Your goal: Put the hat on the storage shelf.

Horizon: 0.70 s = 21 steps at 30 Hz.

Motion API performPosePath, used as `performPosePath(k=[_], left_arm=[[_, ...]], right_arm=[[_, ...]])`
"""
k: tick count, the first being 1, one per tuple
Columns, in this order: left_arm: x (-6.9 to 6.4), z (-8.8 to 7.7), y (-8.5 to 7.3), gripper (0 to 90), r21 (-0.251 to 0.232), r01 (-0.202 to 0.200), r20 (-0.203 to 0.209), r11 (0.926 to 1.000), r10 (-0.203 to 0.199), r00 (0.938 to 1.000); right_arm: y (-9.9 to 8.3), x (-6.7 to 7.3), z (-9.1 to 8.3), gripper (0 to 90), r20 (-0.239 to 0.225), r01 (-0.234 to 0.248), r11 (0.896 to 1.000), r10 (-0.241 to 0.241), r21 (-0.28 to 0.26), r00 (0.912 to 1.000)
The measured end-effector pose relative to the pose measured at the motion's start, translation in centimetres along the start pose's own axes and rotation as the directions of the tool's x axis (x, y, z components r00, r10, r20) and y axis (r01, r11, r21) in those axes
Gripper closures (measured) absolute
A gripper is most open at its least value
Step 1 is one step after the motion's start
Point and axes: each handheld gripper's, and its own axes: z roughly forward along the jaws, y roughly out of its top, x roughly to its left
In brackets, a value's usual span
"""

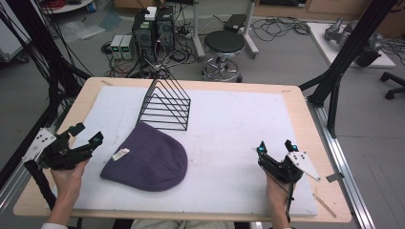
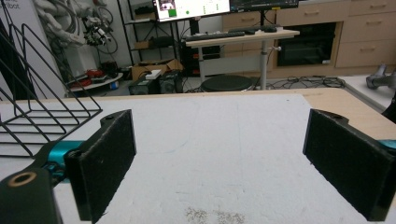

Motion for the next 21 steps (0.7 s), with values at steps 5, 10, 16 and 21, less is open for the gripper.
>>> performPosePath(k=[5,10,16,21], left_arm=[[-0.7,0.6,0.3,15.3,0.014,-0.011,0.059,0.9998,0.01,0.9982],[-1.6,1.4,0.9,15.6,0.042,-0.042,0.148,0.9982,0.035,0.9883],[-2.9,2.0,1.3,15.9,0.055,-0.083,0.21,0.995,0.07,0.9752],[-4.0,2.8,1.7,15.9,0.068,-0.12,0.263,0.9904,0.098,0.9597]], right_arm=[[0.0,0.0,0.0,8.7,-0.003,-0.002,1.0,0.002,0.003,1.0],[0.0,0.1,0.0,8.7,-0.005,-0.007,1.0,0.007,0.005,1.0],[0.0,0.3,0.1,8.7,-0.015,0.015,1.0,-0.015,0.007,0.9998],[0.0,0.4,0.1,8.7,-0.01,0.029,1.0,-0.029,0.002,0.9995]])
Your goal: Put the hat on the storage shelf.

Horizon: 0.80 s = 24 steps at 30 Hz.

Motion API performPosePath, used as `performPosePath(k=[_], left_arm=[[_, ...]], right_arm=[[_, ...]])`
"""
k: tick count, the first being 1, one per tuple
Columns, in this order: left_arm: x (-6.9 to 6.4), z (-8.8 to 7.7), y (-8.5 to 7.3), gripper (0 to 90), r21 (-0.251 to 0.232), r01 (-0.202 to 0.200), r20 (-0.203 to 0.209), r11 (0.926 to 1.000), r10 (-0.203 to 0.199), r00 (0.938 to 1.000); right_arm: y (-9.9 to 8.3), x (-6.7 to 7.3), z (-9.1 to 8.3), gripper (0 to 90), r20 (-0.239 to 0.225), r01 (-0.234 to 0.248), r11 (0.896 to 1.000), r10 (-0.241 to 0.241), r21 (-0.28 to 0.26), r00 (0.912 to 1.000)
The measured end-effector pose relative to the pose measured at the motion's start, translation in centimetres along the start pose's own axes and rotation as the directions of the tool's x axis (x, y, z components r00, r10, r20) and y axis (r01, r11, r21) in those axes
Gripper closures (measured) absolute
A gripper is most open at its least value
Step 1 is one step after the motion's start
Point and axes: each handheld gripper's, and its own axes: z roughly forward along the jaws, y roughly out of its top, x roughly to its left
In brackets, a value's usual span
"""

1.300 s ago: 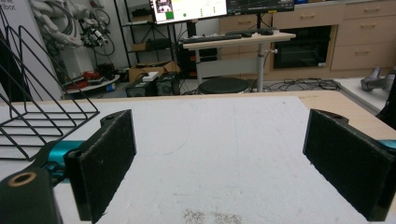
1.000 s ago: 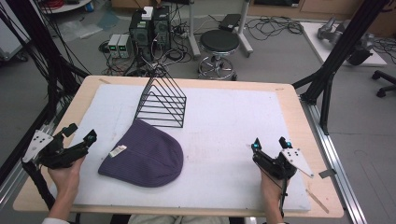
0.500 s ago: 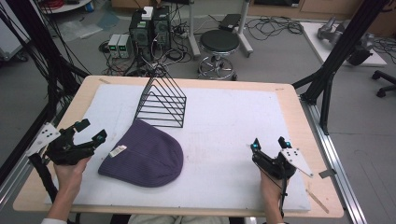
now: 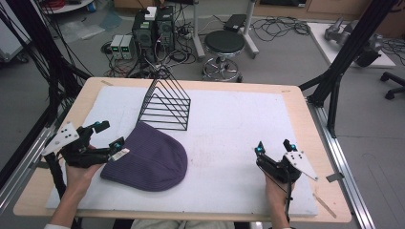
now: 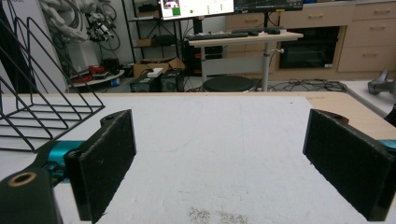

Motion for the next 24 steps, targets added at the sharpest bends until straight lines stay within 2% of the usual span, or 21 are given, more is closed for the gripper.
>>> performPosePath(k=[2,3,4,6,7,13,16,20,21,24], left_arm=[[-0.2,0.4,0.2,15.8,0.032,-0.022,0.046,0.9992,0.02,0.9988],[-0.2,0.4,0.2,15.9,0.032,-0.022,0.046,0.9992,0.02,0.9988],[-0.4,0.5,0.4,15.9,0.051,-0.041,0.06,0.9979,0.038,0.9975],[-0.6,0.7,0.6,16.0,0.081,-0.079,0.083,0.9935,0.072,0.9939],[-0.9,1.0,0.7,16.0,0.1,-0.093,0.115,0.9906,0.082,0.99],[-1.2,1.6,0.7,16.2,0.125,-0.096,0.148,0.9875,0.077,0.986],[-1.3,2.1,0.6,17.0,0.152,-0.097,0.172,0.9835,0.071,0.9826],[-1.9,2.9,0.3,17.2,0.192,-0.113,0.209,0.9749,0.072,0.9754],[-1.9,2.9,0.3,17.4,0.192,-0.113,0.209,0.9749,0.072,0.9754],[-2.4,3.6,0.1,17.5,0.219,-0.125,0.224,0.9676,0.075,0.9716]], right_arm=[[0.0,0.0,0.0,8.7,-0.001,-0.002,1.0,0.002,0.001,1.0],[0.0,0.0,0.0,8.7,-0.002,-0.003,1.0,0.003,0.002,1.0],[0.0,0.0,0.0,8.7,-0.002,-0.003,1.0,0.003,0.002,1.0],[0.0,0.0,0.1,8.7,-0.005,-0.006,1.0,0.006,0.01,1.0],[0.0,0.0,0.1,8.7,-0.005,-0.005,1.0,0.005,0.01,1.0],[0.0,0.0,0.1,8.7,-0.006,-0.002,1.0,0.002,0.009,1.0],[0.0,0.0,0.2,8.7,-0.008,-0.001,1.0,0.001,0.008,1.0],[-0.1,0.1,0.2,8.7,-0.011,-0.004,1.0,0.004,0.016,0.9999],[-0.1,0.1,0.2,8.7,-0.013,-0.001,1.0,0.001,0.014,0.9999],[-0.1,0.1,0.2,8.7,-0.012,-0.002,1.0,0.002,0.014,0.9999]])
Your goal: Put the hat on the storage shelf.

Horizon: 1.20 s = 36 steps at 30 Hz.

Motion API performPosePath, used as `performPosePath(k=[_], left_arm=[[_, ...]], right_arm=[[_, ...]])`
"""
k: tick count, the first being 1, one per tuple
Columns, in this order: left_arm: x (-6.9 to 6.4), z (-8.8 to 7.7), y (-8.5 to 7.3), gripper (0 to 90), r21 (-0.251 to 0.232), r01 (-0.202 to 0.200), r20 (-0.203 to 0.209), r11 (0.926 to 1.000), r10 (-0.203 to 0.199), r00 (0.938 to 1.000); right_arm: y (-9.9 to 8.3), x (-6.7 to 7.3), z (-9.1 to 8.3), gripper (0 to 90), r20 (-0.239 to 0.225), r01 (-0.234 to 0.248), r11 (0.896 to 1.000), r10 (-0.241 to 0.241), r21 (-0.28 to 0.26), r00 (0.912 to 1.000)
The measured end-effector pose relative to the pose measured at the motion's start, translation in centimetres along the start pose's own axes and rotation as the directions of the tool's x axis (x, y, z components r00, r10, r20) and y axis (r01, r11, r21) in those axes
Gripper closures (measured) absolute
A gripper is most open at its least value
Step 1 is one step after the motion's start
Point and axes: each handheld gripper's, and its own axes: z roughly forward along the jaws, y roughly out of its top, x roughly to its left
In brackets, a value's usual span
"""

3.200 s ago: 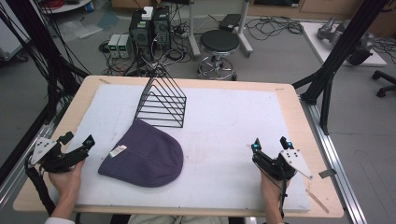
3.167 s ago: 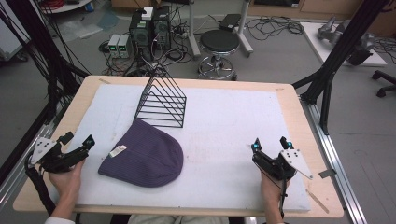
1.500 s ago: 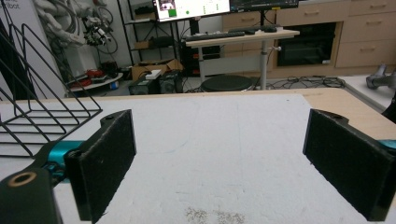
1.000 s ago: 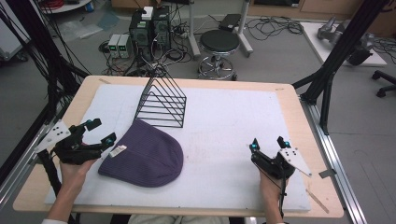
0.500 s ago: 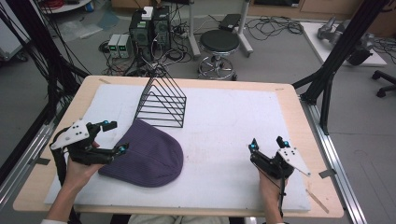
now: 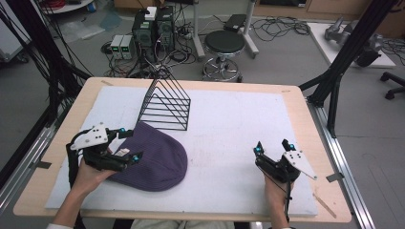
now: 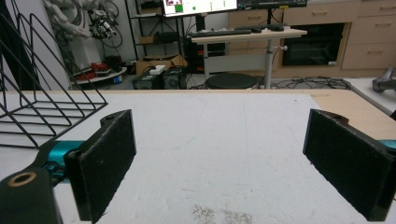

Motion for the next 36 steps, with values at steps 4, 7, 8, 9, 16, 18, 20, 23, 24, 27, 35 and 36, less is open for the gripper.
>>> performPosePath(k=[4,7,8,9,16,18,20,23,24,27,35,36], left_arm=[[-0.3,0.5,0.0,17.5,0.022,-0.008,0.02,0.9997,0.008,0.9998],[-0.6,0.9,0.0,17.5,0.045,-0.018,0.035,0.9988,0.016,0.9992],[-0.7,1.2,-0.1,17.6,0.065,-0.023,0.049,0.9976,0.02,0.9986],[-0.7,1.2,-0.1,17.6,0.065,-0.023,0.049,0.9976,0.02,0.9986],[-1.5,2.5,-0.4,17.6,0.124,-0.057,0.095,0.9906,0.045,0.9944],[-1.8,2.9,-0.5,17.6,0.148,-0.07,0.107,0.9865,0.054,0.9927],[-1.9,3.1,-0.5,17.8,0.158,-0.079,0.113,0.9843,0.061,0.9917],[-2.2,3.5,-0.7,18.0,0.182,-0.09,0.124,0.9791,0.068,0.99],[-2.4,3.8,-0.8,18.0,0.195,-0.097,0.135,0.976,0.072,0.9882],[-2.6,4.1,-0.9,18.0,0.208,-0.101,0.147,0.9729,0.071,0.9866],[-3.1,5.2,-1.5,20.1,0.251,-0.124,0.2,0.9601,0.074,0.977],[-3.1,5.3,-1.6,20.3,0.254,-0.132,0.211,0.9582,0.078,0.9744]], right_arm=[[0.0,0.0,0.0,8.7,-0.003,0.006,1.0,-0.006,0.001,1.0],[0.0,0.0,0.0,8.7,-0.004,0.008,1.0,-0.008,0.001,1.0],[0.0,0.0,0.0,8.7,-0.003,0.008,1.0,-0.008,0.002,1.0],[0.0,0.1,0.0,8.7,-0.002,0.008,1.0,-0.008,0.0,1.0],[0.0,0.0,0.0,8.7,-0.004,0.01,1.0,-0.01,0.001,0.9999],[0.0,0.0,0.0,8.7,-0.004,0.011,1.0,-0.011,0.0,0.9999],[0.0,0.0,0.1,8.7,0.0,0.013,1.0,-0.013,0.002,0.9999],[0.0,0.0,0.1,8.7,0.003,0.01,1.0,-0.01,0.01,0.9999],[0.0,0.0,0.1,8.7,0.002,0.012,1.0,-0.012,0.011,0.9999],[0.0,0.1,0.1,8.7,0.002,0.014,1.0,-0.014,0.014,0.9999],[-0.1,0.1,0.1,8.7,0.003,0.015,1.0,-0.015,0.015,0.9999],[-0.1,0.1,0.1,8.7,0.002,0.015,1.0,-0.015,0.017,0.9999]])
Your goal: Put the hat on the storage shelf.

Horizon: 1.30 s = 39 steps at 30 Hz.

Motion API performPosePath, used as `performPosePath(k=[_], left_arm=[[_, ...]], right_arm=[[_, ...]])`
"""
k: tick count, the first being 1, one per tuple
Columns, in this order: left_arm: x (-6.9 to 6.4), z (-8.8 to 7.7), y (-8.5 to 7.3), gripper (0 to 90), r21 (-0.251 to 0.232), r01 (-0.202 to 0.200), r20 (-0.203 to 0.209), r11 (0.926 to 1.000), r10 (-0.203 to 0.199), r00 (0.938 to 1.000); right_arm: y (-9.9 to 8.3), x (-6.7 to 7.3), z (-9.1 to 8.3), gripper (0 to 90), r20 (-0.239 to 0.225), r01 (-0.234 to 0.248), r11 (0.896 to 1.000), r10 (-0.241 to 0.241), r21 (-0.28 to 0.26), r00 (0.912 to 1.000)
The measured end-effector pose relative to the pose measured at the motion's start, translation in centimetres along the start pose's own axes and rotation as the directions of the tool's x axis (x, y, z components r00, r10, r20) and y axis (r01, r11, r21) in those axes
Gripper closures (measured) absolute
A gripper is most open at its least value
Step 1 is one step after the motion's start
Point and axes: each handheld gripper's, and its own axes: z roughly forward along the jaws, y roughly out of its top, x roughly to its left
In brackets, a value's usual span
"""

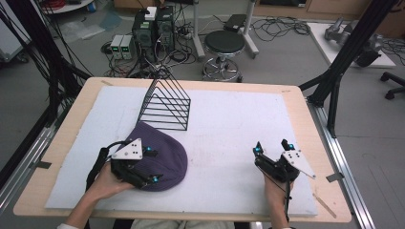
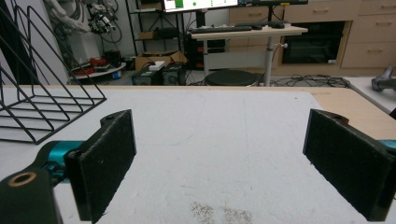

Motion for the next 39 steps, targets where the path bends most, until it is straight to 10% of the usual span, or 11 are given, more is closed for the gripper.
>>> performPosePath(k=[9,23,39], left_arm=[[-0.5,1.5,-0.4,19.7,0.13,-0.042,0.09,0.9906,0.031,0.9955],[-1.1,3.0,-1.0,20.4,0.254,-0.108,0.106,0.9613,0.083,0.9909],[-1.7,3.6,-1.4,33.9,0.296,-0.142,0.053,0.9446,0.132,0.9898]], right_arm=[[0.0,0.0,0.0,8.7,-0.003,0.001,1.0,-0.001,0.001,1.0],[0.0,-0.1,0.1,8.7,-0.004,-0.003,1.0,0.003,0.003,1.0],[0.0,-0.1,0.1,8.7,-0.003,-0.006,1.0,0.006,0.004,1.0]])
